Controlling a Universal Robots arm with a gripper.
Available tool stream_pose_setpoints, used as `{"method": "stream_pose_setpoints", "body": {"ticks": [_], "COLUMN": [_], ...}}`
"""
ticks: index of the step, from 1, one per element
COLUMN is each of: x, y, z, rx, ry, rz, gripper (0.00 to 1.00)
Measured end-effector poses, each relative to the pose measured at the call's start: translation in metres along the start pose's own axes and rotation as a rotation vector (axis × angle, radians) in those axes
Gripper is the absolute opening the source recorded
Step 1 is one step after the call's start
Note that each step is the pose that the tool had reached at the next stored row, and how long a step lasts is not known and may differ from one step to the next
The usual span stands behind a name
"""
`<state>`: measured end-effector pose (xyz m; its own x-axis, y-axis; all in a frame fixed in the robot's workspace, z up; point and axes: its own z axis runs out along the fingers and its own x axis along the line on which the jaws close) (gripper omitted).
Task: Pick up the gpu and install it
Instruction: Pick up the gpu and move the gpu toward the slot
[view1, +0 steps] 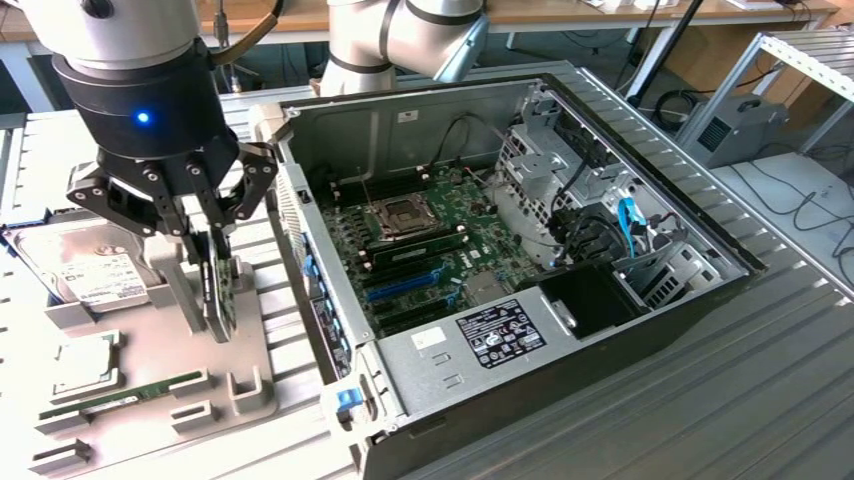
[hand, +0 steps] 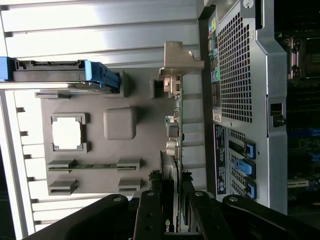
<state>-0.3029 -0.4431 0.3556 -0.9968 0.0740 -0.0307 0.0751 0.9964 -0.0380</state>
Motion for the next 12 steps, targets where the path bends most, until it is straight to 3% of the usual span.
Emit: {"method": "stream_pose_setpoints", "body": {"ticks": [12], "x": [-0.0001], "y": [-0.0001], "z": [-0.0023], "rx": [0.0000], "ry": [0.0000], "rz": [0.000], "gripper": [0.26]}}
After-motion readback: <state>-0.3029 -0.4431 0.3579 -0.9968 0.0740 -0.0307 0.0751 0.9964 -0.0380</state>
